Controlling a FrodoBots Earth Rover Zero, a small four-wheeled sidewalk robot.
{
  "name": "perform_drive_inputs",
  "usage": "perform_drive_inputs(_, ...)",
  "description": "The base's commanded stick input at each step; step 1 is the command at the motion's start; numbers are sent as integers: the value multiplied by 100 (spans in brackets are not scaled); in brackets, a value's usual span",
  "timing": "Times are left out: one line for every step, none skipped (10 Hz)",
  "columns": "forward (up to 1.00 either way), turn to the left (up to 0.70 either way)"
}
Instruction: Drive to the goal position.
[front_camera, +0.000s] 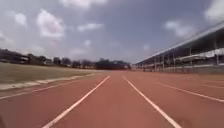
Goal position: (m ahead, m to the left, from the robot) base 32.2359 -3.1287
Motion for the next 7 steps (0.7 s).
perform_drive_inputs(70,0)
perform_drive_inputs(70,0)
perform_drive_inputs(70,0)
perform_drive_inputs(70,0)
perform_drive_inputs(70,0)
perform_drive_inputs(70,0)
perform_drive_inputs(70,0)
